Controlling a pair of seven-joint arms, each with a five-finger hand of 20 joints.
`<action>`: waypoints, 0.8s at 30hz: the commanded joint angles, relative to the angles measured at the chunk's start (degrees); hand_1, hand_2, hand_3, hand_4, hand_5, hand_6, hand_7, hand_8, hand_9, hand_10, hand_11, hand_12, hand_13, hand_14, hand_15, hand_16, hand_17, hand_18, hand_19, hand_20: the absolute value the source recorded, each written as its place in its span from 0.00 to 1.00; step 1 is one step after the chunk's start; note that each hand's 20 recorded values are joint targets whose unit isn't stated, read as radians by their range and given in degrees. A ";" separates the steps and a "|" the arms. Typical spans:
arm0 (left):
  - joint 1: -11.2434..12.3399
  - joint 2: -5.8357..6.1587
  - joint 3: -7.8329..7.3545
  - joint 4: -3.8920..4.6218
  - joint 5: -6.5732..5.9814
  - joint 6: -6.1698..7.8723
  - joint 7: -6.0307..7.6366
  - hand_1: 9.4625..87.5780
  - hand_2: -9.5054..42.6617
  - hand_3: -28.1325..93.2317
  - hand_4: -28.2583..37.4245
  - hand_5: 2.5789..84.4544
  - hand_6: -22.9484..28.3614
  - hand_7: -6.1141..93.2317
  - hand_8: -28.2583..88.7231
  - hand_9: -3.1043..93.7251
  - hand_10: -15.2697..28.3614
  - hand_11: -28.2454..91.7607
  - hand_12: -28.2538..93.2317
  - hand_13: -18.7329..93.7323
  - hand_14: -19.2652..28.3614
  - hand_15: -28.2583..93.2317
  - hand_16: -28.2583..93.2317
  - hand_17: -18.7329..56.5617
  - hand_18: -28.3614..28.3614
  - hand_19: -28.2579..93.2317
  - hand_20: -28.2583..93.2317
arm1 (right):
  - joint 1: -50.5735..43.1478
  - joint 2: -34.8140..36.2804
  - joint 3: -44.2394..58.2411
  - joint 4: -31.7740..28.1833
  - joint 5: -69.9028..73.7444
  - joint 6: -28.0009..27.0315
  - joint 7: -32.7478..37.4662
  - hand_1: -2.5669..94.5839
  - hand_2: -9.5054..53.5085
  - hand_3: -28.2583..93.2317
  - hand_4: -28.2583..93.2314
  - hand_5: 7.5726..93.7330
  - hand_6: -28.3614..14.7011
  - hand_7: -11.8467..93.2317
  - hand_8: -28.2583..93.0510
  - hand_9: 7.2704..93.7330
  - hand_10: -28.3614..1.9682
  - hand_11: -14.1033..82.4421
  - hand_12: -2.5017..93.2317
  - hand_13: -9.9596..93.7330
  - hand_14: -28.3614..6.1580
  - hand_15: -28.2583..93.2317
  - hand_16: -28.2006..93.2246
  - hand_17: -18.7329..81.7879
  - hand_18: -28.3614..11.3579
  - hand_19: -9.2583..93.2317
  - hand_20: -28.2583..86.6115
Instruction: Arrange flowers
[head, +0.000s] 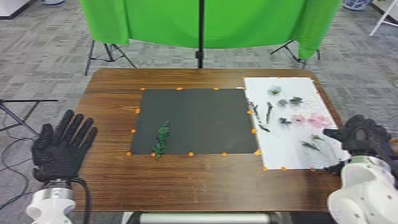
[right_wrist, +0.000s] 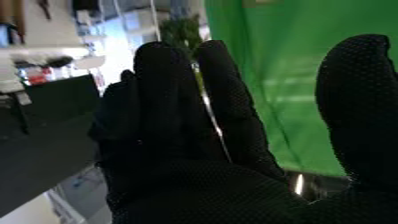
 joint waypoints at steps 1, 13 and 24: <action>2.02 -0.57 -0.23 -0.45 -1.86 0.75 -1.66 0.21 0.55 0.83 0.00 0.51 0.61 0.13 0.17 0.41 0.64 0.36 0.29 0.40 0.72 0.45 0.18 0.14 0.73 0.50 0.31 | -0.14 -1.98 -0.52 2.63 0.97 -5.29 2.59 0.32 0.00 0.88 0.00 0.53 0.37 0.27 0.14 0.46 0.15 0.47 0.22 0.47 0.19 0.83 0.37 0.45 0.05 0.98 0.54; 1.98 -0.94 -0.15 -0.24 -1.99 1.64 -1.57 0.21 0.55 0.83 0.00 0.51 0.62 0.13 0.17 0.38 0.63 0.37 0.29 0.39 0.72 0.46 0.18 0.13 0.73 0.50 0.31 | 1.35 -2.44 -2.56 8.35 -1.78 0.85 3.39 0.52 0.00 0.86 0.00 0.71 0.54 0.40 0.19 0.66 0.35 0.55 0.28 0.63 0.34 0.82 0.39 0.50 0.09 0.99 0.56; 2.47 -1.24 -0.26 -0.29 -2.77 0.89 -1.64 0.21 0.55 0.83 0.00 0.51 0.62 0.14 0.17 0.39 0.64 0.37 0.29 0.40 0.73 0.46 0.18 0.13 0.73 0.50 0.31 | 2.08 -2.28 -3.90 8.73 -0.62 6.99 4.43 0.63 0.00 0.84 0.00 0.85 0.59 0.41 0.27 0.87 0.50 0.36 0.49 0.74 0.44 0.75 0.52 0.53 0.08 0.99 0.57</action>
